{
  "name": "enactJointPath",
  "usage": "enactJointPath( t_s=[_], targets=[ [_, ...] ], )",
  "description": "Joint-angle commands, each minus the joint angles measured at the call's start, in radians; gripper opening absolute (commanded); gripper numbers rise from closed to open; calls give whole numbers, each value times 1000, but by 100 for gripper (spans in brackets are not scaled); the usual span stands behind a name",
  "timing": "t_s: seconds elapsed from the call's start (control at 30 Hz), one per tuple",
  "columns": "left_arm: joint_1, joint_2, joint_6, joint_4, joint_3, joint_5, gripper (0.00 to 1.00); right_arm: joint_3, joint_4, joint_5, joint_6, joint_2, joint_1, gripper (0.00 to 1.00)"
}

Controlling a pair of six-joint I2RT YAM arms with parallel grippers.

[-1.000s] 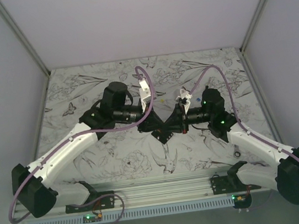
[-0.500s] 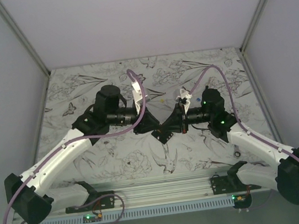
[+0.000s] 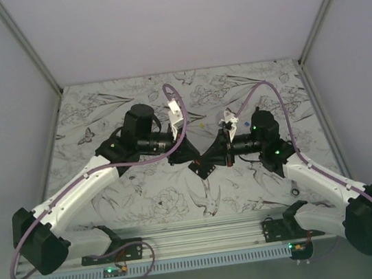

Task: Snap on the fuse box
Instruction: Pick up the fuse from the center of the board.

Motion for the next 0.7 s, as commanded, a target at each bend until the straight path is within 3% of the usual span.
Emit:
enactJointPath(
  t_s=[0.0, 0.1, 0.33, 0.47, 0.67],
  targets=[
    [-1, 18, 6, 9, 4, 31, 19, 32, 44, 11, -6, -17, 5, 0],
    [-1, 13, 5, 10, -3, -14, 28, 32, 44, 8, -6, -20, 5, 0],
    [-1, 3, 7, 9, -3, -20, 30, 33, 46, 5, -6, -20, 4, 0],
    [-1, 17, 7, 10, 1, 29, 27, 32, 52, 5, -1, -21, 4, 0],
    [-2, 42, 12, 9, 14, 90, 12, 29, 71, -3, 12, -14, 5, 0]
  ],
)
